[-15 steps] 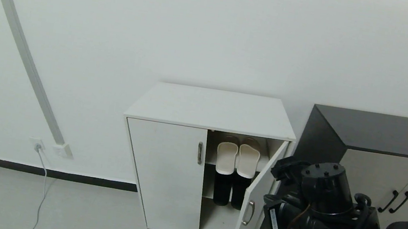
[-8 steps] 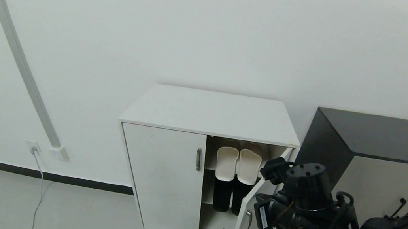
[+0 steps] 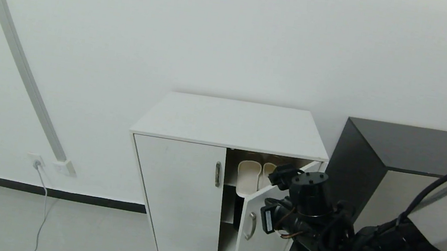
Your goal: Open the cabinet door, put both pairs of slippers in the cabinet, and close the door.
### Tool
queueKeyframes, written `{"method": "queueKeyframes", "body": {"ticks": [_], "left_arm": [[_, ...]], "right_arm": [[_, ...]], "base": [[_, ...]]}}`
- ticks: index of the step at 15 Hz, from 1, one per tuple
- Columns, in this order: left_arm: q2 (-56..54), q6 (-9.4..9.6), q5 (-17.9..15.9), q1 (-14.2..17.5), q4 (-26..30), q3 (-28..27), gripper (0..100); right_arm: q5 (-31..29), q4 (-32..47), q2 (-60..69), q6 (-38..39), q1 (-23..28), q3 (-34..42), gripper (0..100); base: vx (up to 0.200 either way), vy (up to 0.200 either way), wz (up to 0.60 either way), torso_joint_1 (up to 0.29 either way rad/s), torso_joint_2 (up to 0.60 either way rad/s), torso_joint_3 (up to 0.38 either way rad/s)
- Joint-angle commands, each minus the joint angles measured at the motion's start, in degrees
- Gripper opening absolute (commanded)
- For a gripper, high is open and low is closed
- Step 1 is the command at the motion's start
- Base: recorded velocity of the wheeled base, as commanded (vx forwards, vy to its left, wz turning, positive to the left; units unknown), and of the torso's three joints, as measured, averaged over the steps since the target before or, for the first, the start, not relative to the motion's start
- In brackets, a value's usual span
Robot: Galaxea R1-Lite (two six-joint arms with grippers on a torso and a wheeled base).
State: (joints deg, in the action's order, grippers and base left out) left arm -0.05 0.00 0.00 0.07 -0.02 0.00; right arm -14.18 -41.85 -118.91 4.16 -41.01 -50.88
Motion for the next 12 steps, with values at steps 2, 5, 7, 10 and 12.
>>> {"method": "queueKeyframes", "body": {"ticks": [2, 5, 7, 10, 12], "left_arm": [[0.05, -0.18, 0.00, -0.07, 0.02, 0.00, 0], [0.05, -0.26, 0.09, 0.01, -0.06, 0.00, 0], [0.05, -0.18, 0.09, -0.07, -0.06, 0.00, 0], [0.05, -0.18, 0.00, 0.01, 0.02, 0.00, 0], [0.05, -0.18, 0.00, 0.01, 0.02, 0.00, 0]], "right_arm": [[0.12, -0.25, -7.22, 0.06, 1.55, -6.95, 0], [0.29, -0.25, -10.82, -0.03, 3.22, -12.31, 0], [0.29, -0.25, -12.40, -0.03, 4.10, -14.95, 0], [0.20, 0.10, -14.95, -0.11, 5.77, -18.99, 0], [0.29, 0.19, -16.09, -0.11, 6.56, -20.84, 0]], "base": [[0.000, 0.000, 0.00, 0.000, 0.00, 0.000], [0.000, 0.000, 0.00, 0.000, 0.00, 0.000], [0.000, 0.000, 0.00, 0.000, 0.00, 0.000], [0.000, 0.000, 0.00, 0.000, 0.00, 0.000], [0.000, 0.000, 0.00, 0.000, 0.00, 0.000]]}}
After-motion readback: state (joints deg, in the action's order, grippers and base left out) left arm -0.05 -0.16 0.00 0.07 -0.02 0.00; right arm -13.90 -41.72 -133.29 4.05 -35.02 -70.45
